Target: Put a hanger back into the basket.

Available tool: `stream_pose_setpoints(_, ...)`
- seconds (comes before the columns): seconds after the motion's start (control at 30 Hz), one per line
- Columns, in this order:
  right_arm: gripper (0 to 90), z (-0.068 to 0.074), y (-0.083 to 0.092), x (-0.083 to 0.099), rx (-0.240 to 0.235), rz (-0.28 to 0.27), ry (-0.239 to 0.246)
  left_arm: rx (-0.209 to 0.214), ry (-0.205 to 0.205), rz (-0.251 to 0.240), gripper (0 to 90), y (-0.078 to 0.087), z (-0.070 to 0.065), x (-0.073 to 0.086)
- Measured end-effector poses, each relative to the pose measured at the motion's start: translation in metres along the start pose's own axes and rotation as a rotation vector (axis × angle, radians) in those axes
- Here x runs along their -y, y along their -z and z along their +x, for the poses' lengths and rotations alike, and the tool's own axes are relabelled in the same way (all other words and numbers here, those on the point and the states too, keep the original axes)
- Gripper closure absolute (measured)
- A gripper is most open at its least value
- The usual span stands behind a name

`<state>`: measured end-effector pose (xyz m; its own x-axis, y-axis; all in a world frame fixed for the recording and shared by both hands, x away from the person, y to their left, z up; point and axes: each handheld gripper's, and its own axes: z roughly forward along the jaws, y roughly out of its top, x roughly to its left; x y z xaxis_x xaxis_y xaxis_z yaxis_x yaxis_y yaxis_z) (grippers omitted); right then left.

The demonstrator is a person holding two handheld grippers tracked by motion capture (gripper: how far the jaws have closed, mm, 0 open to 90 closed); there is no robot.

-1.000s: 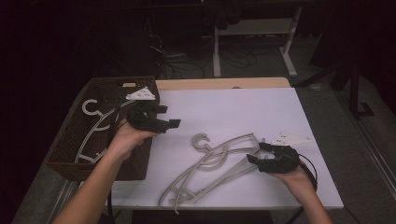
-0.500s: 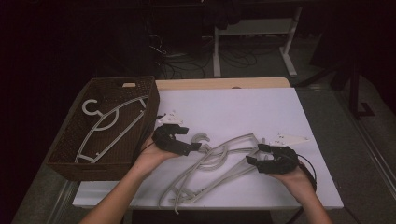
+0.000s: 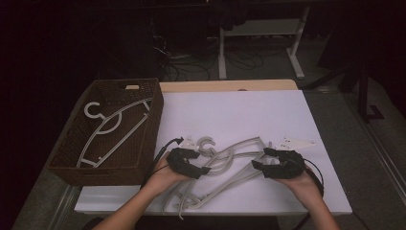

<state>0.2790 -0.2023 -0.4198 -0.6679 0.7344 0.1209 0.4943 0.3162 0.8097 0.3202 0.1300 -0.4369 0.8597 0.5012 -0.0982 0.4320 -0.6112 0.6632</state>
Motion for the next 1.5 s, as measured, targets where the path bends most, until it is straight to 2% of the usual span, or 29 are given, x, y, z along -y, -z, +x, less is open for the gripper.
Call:
stream_pose_setpoints(0.17,30.7,0.0,-0.001,0.0,-0.002,0.0,0.0,0.0,-0.027,0.043,36.0,-0.009,-0.003,0.004)
stream_pose_setpoints(0.27,30.7,-0.001,-0.001,0.0,-0.002,0.0,0.0,-0.017,-0.045,0.057,43.5,-0.013,-0.005,0.004)
stream_pose_setpoints(0.43,30.8,-0.001,-0.001,0.0,-0.001,0.0,0.0,0.03,-0.034,0.063,53.3,-0.013,-0.004,0.004)
stream_pose_setpoints(0.57,30.8,0.0,-0.001,0.0,-0.003,0.001,0.003,0.052,-0.023,0.067,56.7,-0.012,-0.001,0.004)
stream_pose_setpoints(0.8,30.8,-0.001,0.0,0.0,-0.001,0.0,0.0,0.065,-0.026,0.079,62.9,-0.009,0.003,0.006)
stream_pose_setpoints(0.93,30.8,-0.001,-0.001,0.0,-0.002,0.002,0.001,0.08,-0.009,0.083,66.9,-0.007,0.006,0.007)
stream_pose_setpoints(1.0,30.8,-0.001,-0.001,0.0,-0.001,0.003,0.001,0.077,-0.008,0.091,68.0,-0.006,0.006,0.008)
stream_pose_setpoints(1.27,30.9,-0.001,-0.001,0.001,-0.001,0.001,-0.003,0.039,-0.047,0.108,68.7,-0.005,0.001,0.008)
stream_pose_setpoints(1.43,30.9,-0.001,-0.001,0.0,0.0,0.001,-0.001,0.046,-0.011,0.118,76.2,-0.001,0.006,0.009)
stream_pose_setpoints(1.5,31.1,-0.001,0.0,0.0,0.0,-0.002,-0.004,0.032,0.009,0.11,79.7,0.001,0.009,0.01)
